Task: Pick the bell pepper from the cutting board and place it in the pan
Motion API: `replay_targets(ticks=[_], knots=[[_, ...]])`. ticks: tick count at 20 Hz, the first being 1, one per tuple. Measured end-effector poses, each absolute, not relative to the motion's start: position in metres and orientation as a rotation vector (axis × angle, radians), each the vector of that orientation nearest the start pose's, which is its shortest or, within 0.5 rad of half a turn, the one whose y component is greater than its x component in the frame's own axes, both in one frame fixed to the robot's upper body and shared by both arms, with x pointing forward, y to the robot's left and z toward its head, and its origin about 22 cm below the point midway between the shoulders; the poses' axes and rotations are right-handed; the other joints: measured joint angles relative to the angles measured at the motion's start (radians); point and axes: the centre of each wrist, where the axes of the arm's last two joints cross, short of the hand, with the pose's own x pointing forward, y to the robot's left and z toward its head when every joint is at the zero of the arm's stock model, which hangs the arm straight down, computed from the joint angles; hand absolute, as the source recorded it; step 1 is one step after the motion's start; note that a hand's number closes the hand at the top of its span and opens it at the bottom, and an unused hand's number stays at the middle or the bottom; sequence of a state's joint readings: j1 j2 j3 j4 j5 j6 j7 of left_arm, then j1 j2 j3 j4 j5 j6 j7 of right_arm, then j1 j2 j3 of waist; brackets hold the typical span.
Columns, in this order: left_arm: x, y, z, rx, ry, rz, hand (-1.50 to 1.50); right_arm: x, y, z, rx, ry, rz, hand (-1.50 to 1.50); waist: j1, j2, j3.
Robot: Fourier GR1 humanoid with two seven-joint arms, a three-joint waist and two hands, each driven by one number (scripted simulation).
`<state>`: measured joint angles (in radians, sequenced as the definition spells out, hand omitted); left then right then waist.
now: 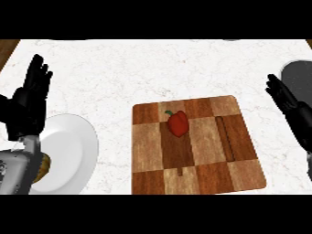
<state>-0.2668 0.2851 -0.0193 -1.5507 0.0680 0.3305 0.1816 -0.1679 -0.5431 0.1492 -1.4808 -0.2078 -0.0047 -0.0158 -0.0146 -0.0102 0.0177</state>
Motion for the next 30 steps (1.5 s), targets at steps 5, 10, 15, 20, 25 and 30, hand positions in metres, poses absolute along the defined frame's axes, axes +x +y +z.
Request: replay_targets(ticks=[5,10,15,20,25,30], knots=[[0.305,0.247,0.087,0.259,-1.679,-0.014,0.0,0.298,-0.261,0.056,0.176,-1.586,0.626,1.5,0.07,0.023,-0.011],[0.304,0.246,0.075,0.195,-1.662,-0.072,0.0,0.318,-0.233,0.057,0.372,-1.684,0.863,-1.5,0.087,0.032,-0.014],[0.3,0.255,0.06,0.184,-1.635,-0.067,0.0,0.347,-0.267,0.076,0.286,-1.893,0.946,-1.5,0.059,0.025,-0.015],[0.299,0.261,0.056,0.181,-1.63,-0.069,0.0,0.376,-0.297,0.13,0.225,-1.92,1.139,-1.5,0.047,0.019,-0.017],[0.302,0.27,0.056,0.19,-1.625,-0.064,0.0,0.388,-0.291,0.186,0.087,-1.84,1.409,-1.5,0.037,0.015,-0.018],[0.304,0.277,0.056,0.195,-1.624,-0.062,0.0,0.4,-0.261,0.231,0.032,-1.787,1.523,-1.5,0.031,0.012,-0.019]])
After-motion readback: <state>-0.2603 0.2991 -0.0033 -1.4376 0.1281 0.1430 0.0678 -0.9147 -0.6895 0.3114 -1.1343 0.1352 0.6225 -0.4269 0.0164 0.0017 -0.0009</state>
